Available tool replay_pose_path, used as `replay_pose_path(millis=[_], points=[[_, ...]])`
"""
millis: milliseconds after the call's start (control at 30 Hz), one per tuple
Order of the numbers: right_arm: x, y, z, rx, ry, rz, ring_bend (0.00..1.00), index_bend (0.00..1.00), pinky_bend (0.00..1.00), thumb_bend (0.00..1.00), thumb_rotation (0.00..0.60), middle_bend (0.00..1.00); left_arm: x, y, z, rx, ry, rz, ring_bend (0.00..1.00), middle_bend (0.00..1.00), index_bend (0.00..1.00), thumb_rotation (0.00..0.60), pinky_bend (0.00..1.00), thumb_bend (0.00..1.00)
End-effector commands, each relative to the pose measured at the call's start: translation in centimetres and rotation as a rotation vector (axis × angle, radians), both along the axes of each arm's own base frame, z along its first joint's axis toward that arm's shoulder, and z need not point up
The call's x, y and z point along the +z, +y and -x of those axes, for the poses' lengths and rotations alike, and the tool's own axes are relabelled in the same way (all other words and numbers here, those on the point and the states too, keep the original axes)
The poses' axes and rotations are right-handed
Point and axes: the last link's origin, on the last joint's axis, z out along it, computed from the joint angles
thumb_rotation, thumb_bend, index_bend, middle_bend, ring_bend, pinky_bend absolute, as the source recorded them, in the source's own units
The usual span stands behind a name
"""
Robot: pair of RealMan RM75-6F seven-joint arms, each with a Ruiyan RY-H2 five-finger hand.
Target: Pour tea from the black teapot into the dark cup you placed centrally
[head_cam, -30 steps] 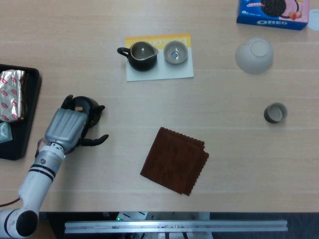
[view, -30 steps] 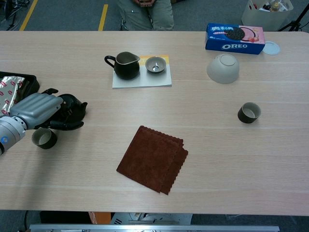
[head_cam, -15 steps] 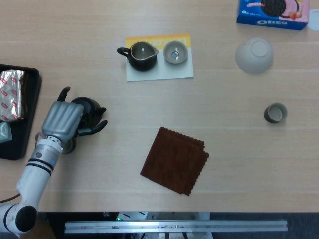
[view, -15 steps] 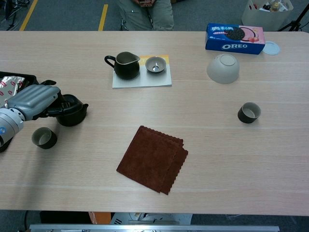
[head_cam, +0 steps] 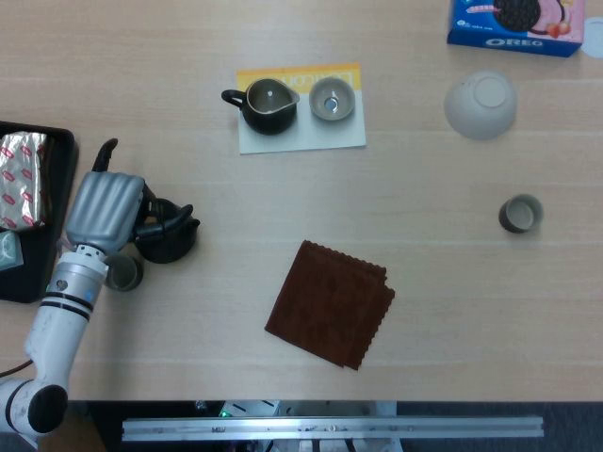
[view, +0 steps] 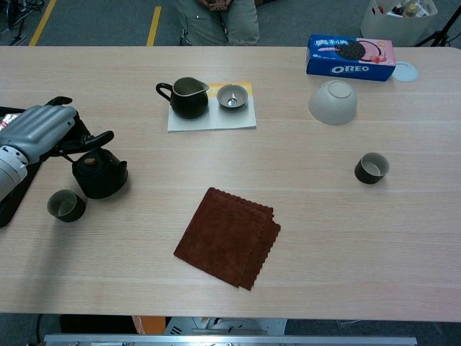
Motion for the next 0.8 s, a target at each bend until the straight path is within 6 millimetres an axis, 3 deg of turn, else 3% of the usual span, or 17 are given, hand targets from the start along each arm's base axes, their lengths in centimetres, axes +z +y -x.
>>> replay_pose_path(millis=[33,267,533,800], points=[[0.0,0.1,-0.1,0.002,-0.001,0.002,0.01,0.22,0.13,0.12,0.600,0.16,0.5,0.2,0.0,-0.005,0.009,-0.023,0.83,1.00,0.99,0.000,0.01,0.15],[0.1,0.3,-0.1,0.008,-0.004,0.005,0.01,0.22,0.13,0.12,0.600,0.16,2.0,1.1,-0.2,-0.023,0.027,-0.118,0.87,1.00,1.00,0.018,0.06,0.15],[-0.1,0.3,-0.5,0.027,-0.006,-0.001,0.01,0.22,0.13,0.12,0.600,0.16,3.3,1.5,-0.4,-0.031,0.027,-0.194,0.88,1.00,1.00,0.181,0.08,0.15],[-0.1,0.3,-0.7,0.036,-0.010,0.001,0.01,0.22,0.13,0.12,0.600,0.16,4.2,1.8,-0.8,-0.021,0.005,-0.257,0.89,1.00,1.00,0.191,0.11,0.15]])
